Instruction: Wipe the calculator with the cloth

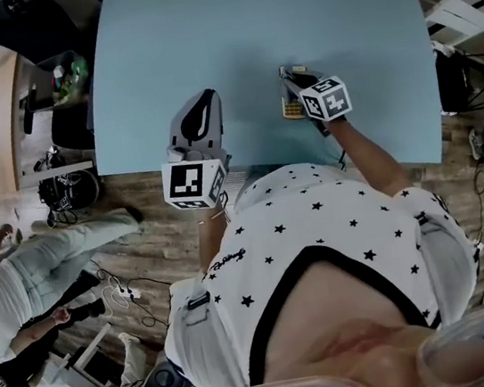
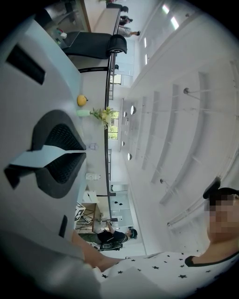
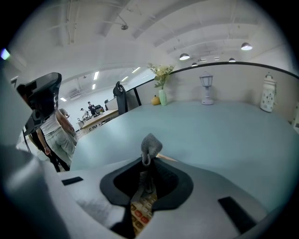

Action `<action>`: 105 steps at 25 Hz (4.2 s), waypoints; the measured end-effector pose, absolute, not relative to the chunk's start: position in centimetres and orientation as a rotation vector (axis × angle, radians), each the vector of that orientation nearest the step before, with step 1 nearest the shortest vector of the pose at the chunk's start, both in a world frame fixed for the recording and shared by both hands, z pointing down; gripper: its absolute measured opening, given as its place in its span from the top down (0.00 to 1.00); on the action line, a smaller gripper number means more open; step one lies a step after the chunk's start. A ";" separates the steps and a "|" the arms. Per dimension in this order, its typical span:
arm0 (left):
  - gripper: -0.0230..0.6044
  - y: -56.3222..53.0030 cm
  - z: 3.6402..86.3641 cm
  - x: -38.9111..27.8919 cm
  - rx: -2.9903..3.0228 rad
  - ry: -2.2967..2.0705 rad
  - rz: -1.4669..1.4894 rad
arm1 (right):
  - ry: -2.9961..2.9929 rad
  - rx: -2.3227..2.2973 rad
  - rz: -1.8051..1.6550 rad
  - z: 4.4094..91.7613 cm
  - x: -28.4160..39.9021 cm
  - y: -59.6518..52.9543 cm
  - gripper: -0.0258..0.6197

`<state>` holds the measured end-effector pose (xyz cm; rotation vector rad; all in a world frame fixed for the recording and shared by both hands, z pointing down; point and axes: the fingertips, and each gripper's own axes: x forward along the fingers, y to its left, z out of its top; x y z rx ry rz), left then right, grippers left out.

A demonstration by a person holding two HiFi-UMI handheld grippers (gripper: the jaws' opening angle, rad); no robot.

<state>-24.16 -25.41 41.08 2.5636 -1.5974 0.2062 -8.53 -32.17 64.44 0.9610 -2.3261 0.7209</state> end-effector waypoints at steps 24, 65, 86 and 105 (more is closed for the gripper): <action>0.90 -26.9 41.0 -20.0 2.673 -1.438 0.213 | -2.228 1.178 0.784 65.2 -1.2 -31.9 0.88; 0.90 -26.7 41.1 -19.0 2.706 -1.376 0.215 | -2.230 1.189 0.832 65.4 -1.3 -29.7 0.88; 0.90 -26.4 41.3 -19.6 2.683 -1.410 0.223 | -2.395 0.884 0.785 63.4 -9.9 -26.3 0.88; 0.90 -26.9 41.5 -17.8 2.725 -1.325 0.233 | -2.310 1.034 0.833 64.7 -4.7 -25.9 0.88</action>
